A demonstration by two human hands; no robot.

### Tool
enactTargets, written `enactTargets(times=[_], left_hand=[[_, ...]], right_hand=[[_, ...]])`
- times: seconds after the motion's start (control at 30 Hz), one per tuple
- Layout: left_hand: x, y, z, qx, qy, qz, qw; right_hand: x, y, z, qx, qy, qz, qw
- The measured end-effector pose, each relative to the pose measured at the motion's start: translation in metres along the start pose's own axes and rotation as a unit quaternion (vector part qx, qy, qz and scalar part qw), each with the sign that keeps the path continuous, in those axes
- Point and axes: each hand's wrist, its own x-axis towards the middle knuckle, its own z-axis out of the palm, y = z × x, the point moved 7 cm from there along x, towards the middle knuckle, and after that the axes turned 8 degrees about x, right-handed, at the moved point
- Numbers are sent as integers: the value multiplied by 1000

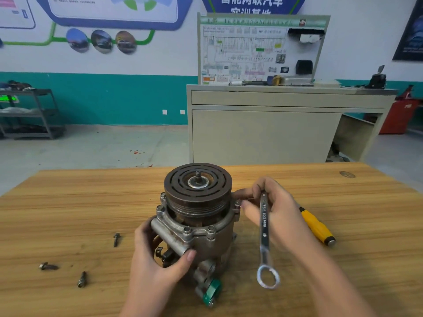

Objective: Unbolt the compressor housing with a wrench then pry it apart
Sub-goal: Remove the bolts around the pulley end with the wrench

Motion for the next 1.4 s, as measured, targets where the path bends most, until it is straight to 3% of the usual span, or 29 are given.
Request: enactTargets(times=[0.13,0.27,0.4,0.5,1.4], left_hand=[[0,0,0,3,-5,-2,1000],[0,1,1,1,-10,-4,1000],[1,0,0,0,-9,-4,1000],[1,-3,-1,8,-14,-6,1000],[0,-2,0,30,-19,-11,999]], right_hand=[[-1,1,-3,4,31,2,1000],[-2,0,3,-7,-5,12,1000],[-1,0,0,-1,23,4,1000],[-2,1,4,8,-7,1,1000],[2,-1,-3,39,4,12,999]])
